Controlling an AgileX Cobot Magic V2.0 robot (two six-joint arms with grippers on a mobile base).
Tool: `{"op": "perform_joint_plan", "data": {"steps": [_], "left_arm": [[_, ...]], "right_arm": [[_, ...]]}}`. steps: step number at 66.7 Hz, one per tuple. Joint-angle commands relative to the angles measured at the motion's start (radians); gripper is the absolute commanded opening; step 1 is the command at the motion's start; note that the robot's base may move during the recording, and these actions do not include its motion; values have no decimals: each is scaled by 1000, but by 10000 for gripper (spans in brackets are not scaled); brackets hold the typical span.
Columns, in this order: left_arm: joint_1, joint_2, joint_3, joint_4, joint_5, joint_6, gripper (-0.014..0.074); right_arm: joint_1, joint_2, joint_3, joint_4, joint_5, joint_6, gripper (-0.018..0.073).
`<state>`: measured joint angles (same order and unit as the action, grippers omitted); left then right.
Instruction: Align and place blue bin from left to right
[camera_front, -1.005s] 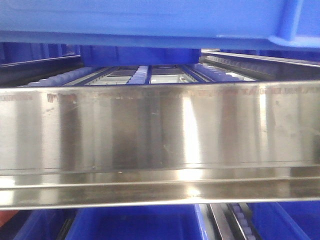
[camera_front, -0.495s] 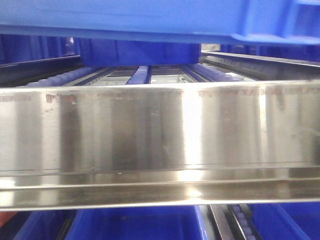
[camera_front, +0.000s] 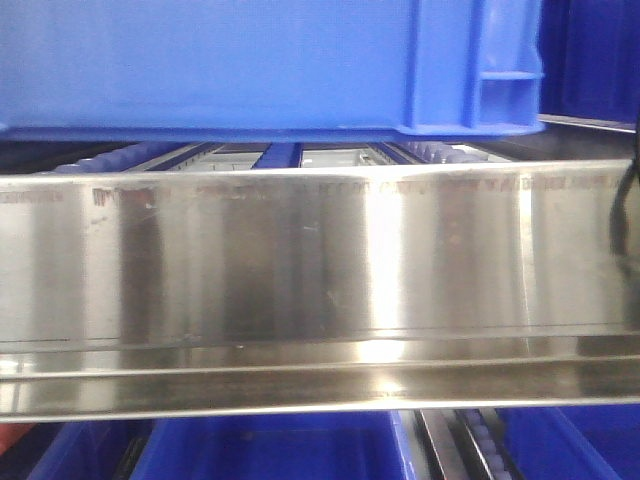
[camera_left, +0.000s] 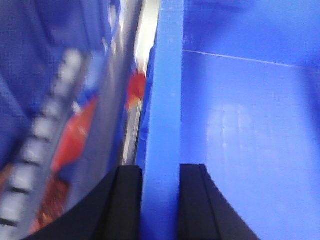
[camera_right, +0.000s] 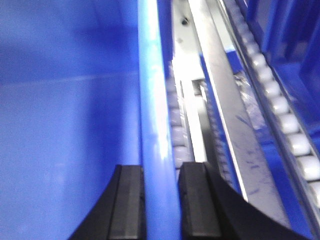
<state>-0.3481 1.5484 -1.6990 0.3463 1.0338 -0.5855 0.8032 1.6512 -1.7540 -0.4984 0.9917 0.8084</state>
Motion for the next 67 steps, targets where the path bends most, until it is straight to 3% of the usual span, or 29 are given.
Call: {"op": "perform_joint_plan", "data": {"steps": [1, 15, 48, 52, 57, 67], "left_arm": [[-14, 1, -18, -84, -131, 9, -111], [-14, 36, -18, -120, -141, 9, -111], [-14, 62, -18, -120, -133, 9, -92], [-14, 62, -18, -118, -133, 9, -46], [-14, 62, -18, -114, -133, 9, 84], [-14, 60, -43, -111, -124, 9, 368]], "right_arm": [[6, -13, -21, -2, -203, 9, -165], [-6, 3, -21, -19, -179, 9, -165], [-34, 23, -21, -25, -159, 9, -165], [-34, 24, -21, -25, -161, 9, -165], [-34, 24, -21, -25, -161, 9, -107], [-34, 19, -21, -25, -161, 9, 228]]}}
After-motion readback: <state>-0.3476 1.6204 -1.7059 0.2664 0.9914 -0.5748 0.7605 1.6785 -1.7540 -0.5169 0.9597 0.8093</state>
